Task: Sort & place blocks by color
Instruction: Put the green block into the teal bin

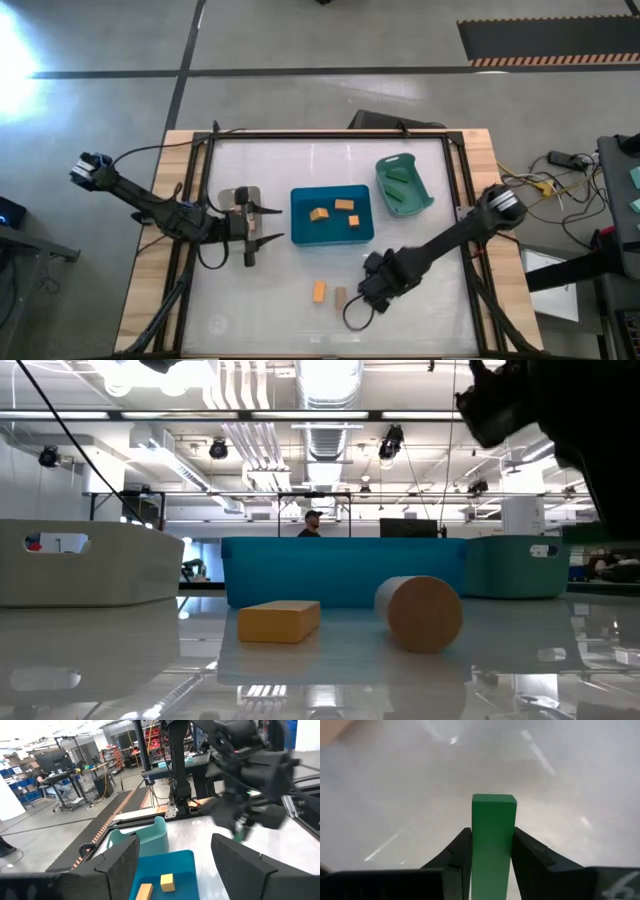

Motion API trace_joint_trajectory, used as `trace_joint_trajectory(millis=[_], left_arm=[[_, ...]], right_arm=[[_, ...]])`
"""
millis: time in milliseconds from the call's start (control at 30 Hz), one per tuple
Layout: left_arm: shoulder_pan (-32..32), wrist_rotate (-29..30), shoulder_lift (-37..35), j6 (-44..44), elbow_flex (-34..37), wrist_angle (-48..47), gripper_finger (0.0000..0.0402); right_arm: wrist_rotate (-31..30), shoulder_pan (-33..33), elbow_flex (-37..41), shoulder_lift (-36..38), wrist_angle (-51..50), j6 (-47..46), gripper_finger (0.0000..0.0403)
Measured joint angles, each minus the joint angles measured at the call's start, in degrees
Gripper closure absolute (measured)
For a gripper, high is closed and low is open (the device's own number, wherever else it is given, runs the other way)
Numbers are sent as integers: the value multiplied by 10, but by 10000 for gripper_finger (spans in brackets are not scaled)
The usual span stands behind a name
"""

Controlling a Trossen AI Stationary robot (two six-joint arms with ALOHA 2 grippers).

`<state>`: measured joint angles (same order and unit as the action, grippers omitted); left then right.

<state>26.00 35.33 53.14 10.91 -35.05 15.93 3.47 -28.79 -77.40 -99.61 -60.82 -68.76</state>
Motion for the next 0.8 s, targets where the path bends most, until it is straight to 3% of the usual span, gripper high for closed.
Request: trace_joint_trajectory(millis=[200, 367, 667, 800], left_arm=[[0, 0, -1, 0, 0, 6, 171], [0, 0, -3, 0, 0, 7, 171], [0, 0, -13, 17, 0, 2, 171], [0, 1, -19, 19, 0, 3, 171]], right_arm=[[-81, 52, 0, 101, -118, 15, 312], [-124, 162, 20, 174, -127, 109, 312], [-125, 456, 47, 207, -114, 329, 312], [-80, 545, 69, 187, -67, 411, 312]])
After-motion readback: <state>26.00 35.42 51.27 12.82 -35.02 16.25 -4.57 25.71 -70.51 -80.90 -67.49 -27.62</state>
